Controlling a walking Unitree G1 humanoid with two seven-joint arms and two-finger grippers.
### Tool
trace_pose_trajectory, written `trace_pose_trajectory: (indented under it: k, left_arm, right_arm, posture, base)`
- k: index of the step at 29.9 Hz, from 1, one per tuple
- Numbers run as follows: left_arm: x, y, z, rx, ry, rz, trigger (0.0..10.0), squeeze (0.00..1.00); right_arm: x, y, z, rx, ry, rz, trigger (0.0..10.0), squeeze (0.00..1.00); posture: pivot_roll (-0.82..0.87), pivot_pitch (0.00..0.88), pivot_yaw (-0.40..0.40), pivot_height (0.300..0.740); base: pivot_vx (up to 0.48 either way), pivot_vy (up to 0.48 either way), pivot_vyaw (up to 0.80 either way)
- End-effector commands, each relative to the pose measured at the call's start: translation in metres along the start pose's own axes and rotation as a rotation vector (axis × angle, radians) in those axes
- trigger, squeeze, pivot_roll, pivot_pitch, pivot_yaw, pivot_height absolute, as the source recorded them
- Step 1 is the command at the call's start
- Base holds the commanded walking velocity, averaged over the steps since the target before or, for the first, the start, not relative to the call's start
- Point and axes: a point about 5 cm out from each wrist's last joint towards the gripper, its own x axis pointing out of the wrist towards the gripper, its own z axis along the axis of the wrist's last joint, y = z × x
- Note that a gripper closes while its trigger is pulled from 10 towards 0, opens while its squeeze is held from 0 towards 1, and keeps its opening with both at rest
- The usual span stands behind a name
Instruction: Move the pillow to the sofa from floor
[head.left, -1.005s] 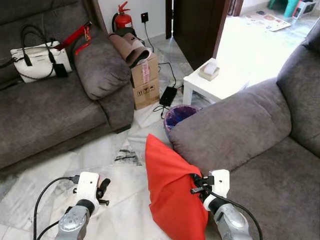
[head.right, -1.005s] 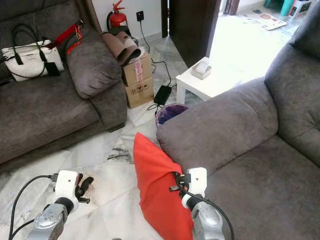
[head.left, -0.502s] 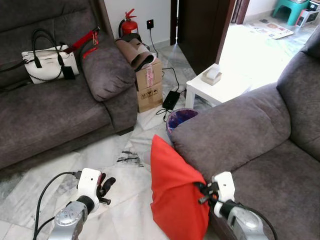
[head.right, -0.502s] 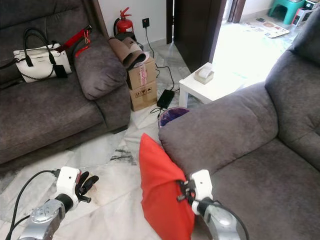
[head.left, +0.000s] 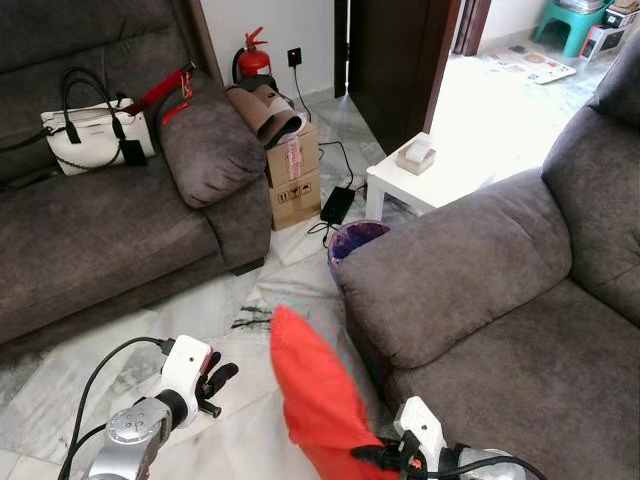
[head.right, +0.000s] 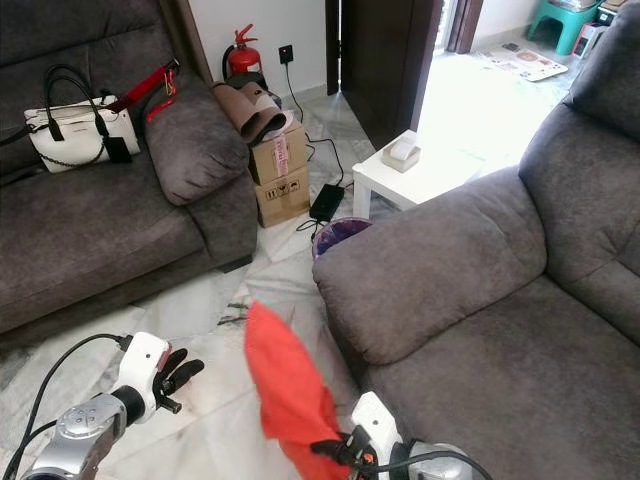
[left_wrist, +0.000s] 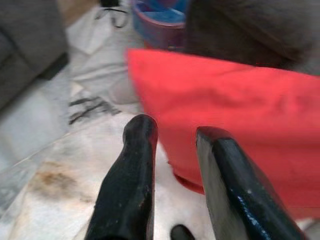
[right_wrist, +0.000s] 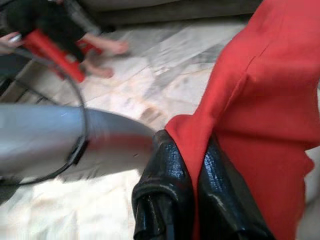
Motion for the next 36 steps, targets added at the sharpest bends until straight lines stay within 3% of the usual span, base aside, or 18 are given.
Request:
trace_pose_trajectory:
  k: [1, 6, 8, 13, 14, 15, 18, 21, 25, 29, 33, 34, 36]
  left_arm:
    - [-0.003, -0.001, 0.000, 0.089, 0.042, -0.097, 10.0, 1.00]
    - [-0.008, -0.002, -0.004, 0.203, 0.105, -0.203, 10.0, 1.00]
    - [-0.013, -0.002, -0.007, 0.317, 0.159, -0.291, 10.0, 1.00]
    - [-0.017, -0.006, -0.005, 0.387, 0.183, -0.417, 10.0, 1.00]
    - [-0.020, -0.007, -0.005, 0.487, 0.218, -0.482, 10.0, 1.00]
    - [-0.021, -0.007, -0.006, 0.529, 0.236, -0.505, 10.0, 1.00]
    - [-0.022, -0.006, -0.010, 0.579, 0.259, -0.533, 10.0, 1.00]
    - [-0.024, -0.005, -0.014, 0.711, 0.284, -0.543, 10.0, 1.00]
    - [-0.024, -0.002, -0.017, 0.776, 0.298, -0.524, 10.0, 1.00]
    - [-0.021, -0.006, -0.014, 0.785, 0.263, -0.524, 10.0, 1.00]
    - [-0.021, -0.009, -0.022, 0.785, 0.287, -0.543, 10.0, 1.00]
    - [-0.022, -0.011, -0.024, 0.784, 0.290, -0.556, 10.0, 0.00]
    - [-0.021, -0.016, -0.028, 0.750, 0.285, -0.578, 10.0, 0.00]
  right_arm:
    - [0.002, 0.005, 0.012, -0.039, -0.038, 0.085, 10.0, 0.00]
    - [0.001, 0.010, 0.013, -0.064, -0.012, 0.143, 10.0, 0.00]
    - [0.000, 0.015, 0.014, -0.067, 0.010, 0.191, 10.0, 0.00]
    - [-0.003, 0.018, 0.012, -0.068, 0.053, 0.208, 10.0, 0.00]
    - [-0.005, 0.021, 0.010, -0.069, 0.072, 0.230, 10.0, 0.00]
    - [-0.005, 0.022, 0.010, -0.072, 0.078, 0.239, 10.0, 0.00]
    - [-0.009, 0.029, 0.010, -0.066, 0.094, 0.289, 10.0, 0.00]
    - [-0.014, 0.034, 0.010, -0.081, 0.114, 0.321, 10.0, 0.00]
    - [-0.017, 0.039, 0.013, -0.079, 0.111, 0.345, 10.0, 0.00]
    - [-0.022, 0.043, 0.012, -0.096, 0.152, 0.374, 10.0, 0.00]
    - [-0.025, 0.046, 0.013, -0.094, 0.160, 0.378, 10.0, 0.00]
    - [-0.025, 0.046, 0.013, -0.098, 0.163, 0.379, 10.0, 0.00]
    - [-0.026, 0.047, 0.015, -0.103, 0.167, 0.378, 10.0, 0.00]
  posture:
    - [0.00, 0.111, 0.096, 0.740]
    - [0.00, 0.107, 0.098, 0.740]
    - [0.00, 0.105, 0.098, 0.740]
    - [0.00, 0.111, 0.096, 0.740]
    - [0.00, 0.115, 0.096, 0.740]
    - [0.00, 0.118, 0.096, 0.740]
    - [0.00, 0.121, 0.096, 0.740]
    - [-0.01, 0.129, 0.096, 0.740]
    - [-0.01, 0.133, 0.095, 0.740]
    - [-0.01, 0.140, 0.092, 0.740]
    - [-0.02, 0.145, 0.092, 0.740]
    - [-0.02, 0.146, 0.092, 0.740]
    - [-0.02, 0.151, 0.089, 0.740]
  base:
    - [0.000, 0.000, 0.00]
    - [0.000, 0.000, 0.00]
    - [0.000, 0.000, 0.00]
    - [0.000, 0.000, 0.00]
    - [0.000, 0.000, 0.00]
    - [0.000, 0.000, 0.00]
    - [0.000, 0.000, 0.00]
    - [0.000, 0.000, 0.00]
    - [0.000, 0.000, 0.00]
    - [0.000, 0.000, 0.00]
    - [0.000, 0.000, 0.00]
    - [0.000, 0.000, 0.00]
    - [0.000, 0.000, 0.00]
